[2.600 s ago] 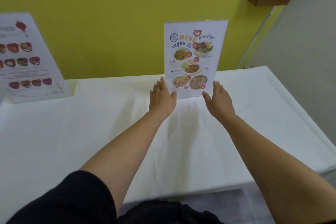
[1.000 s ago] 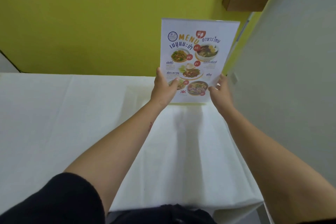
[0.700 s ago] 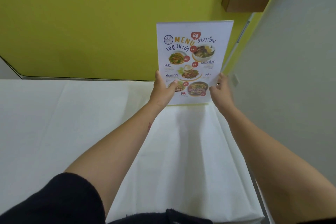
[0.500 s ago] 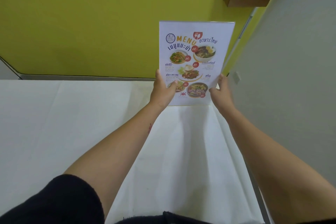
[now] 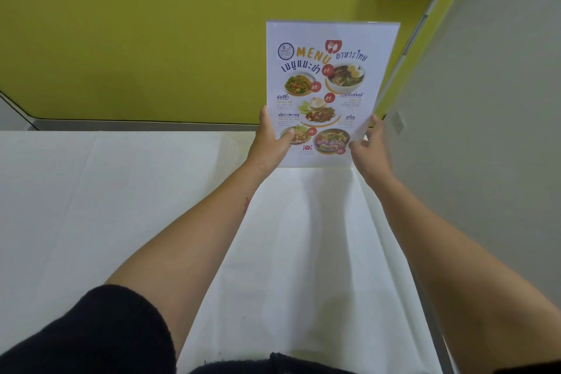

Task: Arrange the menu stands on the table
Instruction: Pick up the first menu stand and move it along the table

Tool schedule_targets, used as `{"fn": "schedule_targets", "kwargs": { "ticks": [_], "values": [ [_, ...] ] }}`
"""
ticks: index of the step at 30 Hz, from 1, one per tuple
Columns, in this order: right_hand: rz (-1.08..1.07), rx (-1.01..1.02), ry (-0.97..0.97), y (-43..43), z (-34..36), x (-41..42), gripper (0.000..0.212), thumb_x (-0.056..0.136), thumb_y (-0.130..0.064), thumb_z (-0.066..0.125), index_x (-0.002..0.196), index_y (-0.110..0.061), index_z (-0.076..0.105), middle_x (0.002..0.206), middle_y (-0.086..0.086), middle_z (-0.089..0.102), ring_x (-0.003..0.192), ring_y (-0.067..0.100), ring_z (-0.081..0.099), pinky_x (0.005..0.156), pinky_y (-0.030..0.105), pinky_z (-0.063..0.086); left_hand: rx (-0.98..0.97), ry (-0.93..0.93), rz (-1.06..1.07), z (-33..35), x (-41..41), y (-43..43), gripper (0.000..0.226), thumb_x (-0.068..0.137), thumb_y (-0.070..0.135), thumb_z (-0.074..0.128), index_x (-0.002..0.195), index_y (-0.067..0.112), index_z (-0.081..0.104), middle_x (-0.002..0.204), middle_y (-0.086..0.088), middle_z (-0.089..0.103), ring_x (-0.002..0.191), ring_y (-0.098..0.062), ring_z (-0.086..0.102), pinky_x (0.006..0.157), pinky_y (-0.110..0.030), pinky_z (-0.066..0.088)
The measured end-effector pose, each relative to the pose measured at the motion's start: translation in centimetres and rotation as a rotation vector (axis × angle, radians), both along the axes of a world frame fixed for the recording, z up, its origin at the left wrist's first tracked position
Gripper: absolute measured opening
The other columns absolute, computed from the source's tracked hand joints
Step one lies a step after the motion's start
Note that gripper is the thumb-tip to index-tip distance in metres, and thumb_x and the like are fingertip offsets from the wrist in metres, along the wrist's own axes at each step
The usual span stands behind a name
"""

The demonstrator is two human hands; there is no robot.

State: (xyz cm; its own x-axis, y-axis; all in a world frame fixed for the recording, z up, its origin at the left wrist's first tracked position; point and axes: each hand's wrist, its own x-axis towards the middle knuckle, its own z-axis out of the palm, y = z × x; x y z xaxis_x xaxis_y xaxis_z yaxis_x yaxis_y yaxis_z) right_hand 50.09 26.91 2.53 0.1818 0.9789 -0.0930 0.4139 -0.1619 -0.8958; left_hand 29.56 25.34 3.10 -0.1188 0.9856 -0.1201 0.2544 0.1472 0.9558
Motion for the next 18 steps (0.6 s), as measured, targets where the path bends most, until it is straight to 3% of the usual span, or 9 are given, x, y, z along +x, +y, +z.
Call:
{"fn": "schedule_targets", "kwargs": {
  "ticks": [4, 10, 14, 18],
  "values": [
    [-0.019, -0.005, -0.037, -0.15, 0.13, -0.19, 0.078, 0.077, -0.029, 0.055, 0.149, -0.026, 0.026, 0.14, 0.0, 0.055, 0.125, 0.022, 0.056, 0.099, 0.046, 0.048, -0.011, 0.043, -0.012, 0.23, -0.01, -0.19, 0.076, 0.095, 0.027, 0.056, 0.156, 0.023, 0.009, 0.153, 0.005, 0.04, 0.138, -0.018, 0.04, 0.113, -0.045, 0.037],
    [0.007, 0.019, -0.108, -0.17, -0.29, -0.02, 0.072, 0.087, -0.021, 0.062, 0.149, -0.024, 0.026, 0.141, -0.002, 0.052, 0.126, 0.019, 0.054, 0.092, 0.033, 0.045, -0.006, 0.099, -0.033, -0.15, -0.16, -0.18, 0.079, 0.097, 0.03, 0.056, 0.156, 0.025, 0.005, 0.155, 0.005, 0.037, 0.138, -0.018, 0.039, 0.107, -0.037, 0.038],
    [0.021, 0.013, -0.139, -0.28, -0.18, -0.45, 0.081, 0.084, -0.024, 0.061, 0.152, -0.026, 0.018, 0.151, -0.005, 0.042, 0.135, 0.02, 0.046, 0.106, 0.046, 0.044, 0.035, 0.076, 0.013, -0.01, -0.44, -0.32, 0.07, 0.098, 0.02, 0.056, 0.154, 0.02, 0.015, 0.15, 0.003, 0.043, 0.134, -0.017, 0.043, 0.106, -0.034, 0.04],
    [0.017, 0.011, -0.205, -0.27, -0.43, -0.49, 0.081, 0.087, -0.025, 0.059, 0.155, -0.021, 0.016, 0.156, -0.002, 0.036, 0.142, 0.021, 0.037, 0.111, 0.048, 0.039, 0.043, 0.093, 0.038, -0.15, -0.41, -0.44, 0.067, 0.098, 0.019, 0.056, 0.153, 0.02, 0.019, 0.148, 0.004, 0.046, 0.133, -0.018, 0.045, 0.105, -0.037, 0.043]
  ]
}}
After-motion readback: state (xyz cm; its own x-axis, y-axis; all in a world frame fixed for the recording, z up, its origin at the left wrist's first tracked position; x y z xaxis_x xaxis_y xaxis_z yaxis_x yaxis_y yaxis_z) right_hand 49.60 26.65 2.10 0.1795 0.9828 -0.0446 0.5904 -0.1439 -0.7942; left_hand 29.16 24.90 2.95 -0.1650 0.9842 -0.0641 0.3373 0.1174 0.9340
